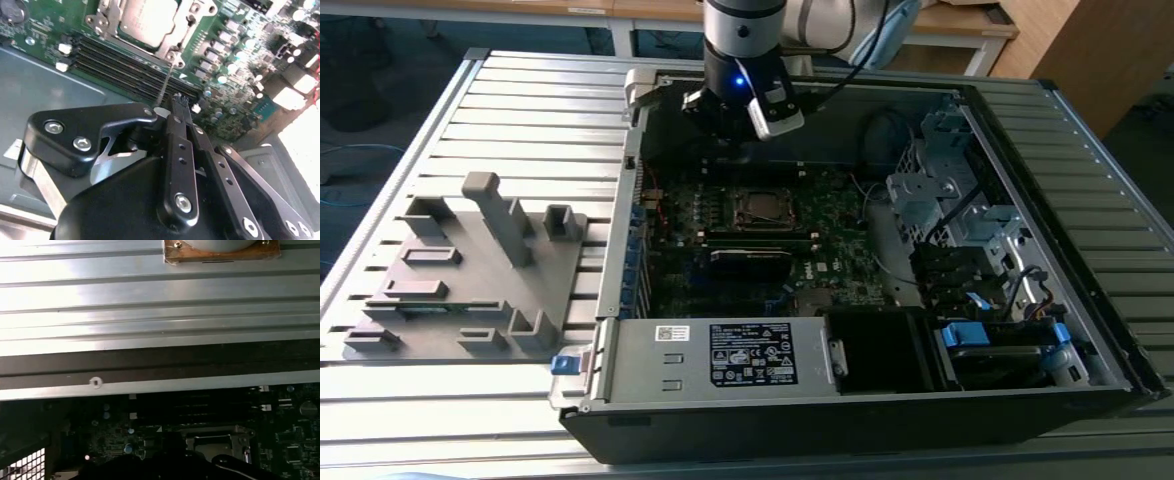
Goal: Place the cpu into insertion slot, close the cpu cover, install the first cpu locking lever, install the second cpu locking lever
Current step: 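Install the first cpu locking lever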
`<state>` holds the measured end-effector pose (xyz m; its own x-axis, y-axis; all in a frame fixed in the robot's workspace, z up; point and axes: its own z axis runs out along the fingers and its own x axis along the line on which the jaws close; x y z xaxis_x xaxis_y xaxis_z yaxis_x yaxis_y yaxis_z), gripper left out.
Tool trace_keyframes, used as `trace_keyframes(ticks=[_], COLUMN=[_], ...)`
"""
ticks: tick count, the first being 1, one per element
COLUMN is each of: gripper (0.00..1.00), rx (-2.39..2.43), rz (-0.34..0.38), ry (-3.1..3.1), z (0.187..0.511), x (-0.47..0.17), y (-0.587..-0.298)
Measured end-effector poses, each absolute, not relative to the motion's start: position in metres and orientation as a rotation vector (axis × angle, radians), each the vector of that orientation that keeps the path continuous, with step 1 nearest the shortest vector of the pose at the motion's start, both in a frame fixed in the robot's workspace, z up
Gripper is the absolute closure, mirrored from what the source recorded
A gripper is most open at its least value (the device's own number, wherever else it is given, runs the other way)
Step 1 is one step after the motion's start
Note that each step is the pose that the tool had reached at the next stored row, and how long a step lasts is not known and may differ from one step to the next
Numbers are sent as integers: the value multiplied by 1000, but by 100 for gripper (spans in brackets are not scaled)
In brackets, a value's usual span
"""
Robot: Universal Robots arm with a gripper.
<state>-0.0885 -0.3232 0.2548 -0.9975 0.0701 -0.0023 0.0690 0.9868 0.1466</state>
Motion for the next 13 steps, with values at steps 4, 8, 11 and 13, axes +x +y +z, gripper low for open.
trace_keyframes(ticks=[4, 8, 11, 13], gripper=[90, 90, 90, 90], rx=[110, 109, 110, 111], rz=[228, 214, 185, 170], ry=[3124, 3125, 3126, 3126], z=[255, 254, 252, 251], x=[-88, -86, -81, -79], y=[-323, -323, -323, -321])
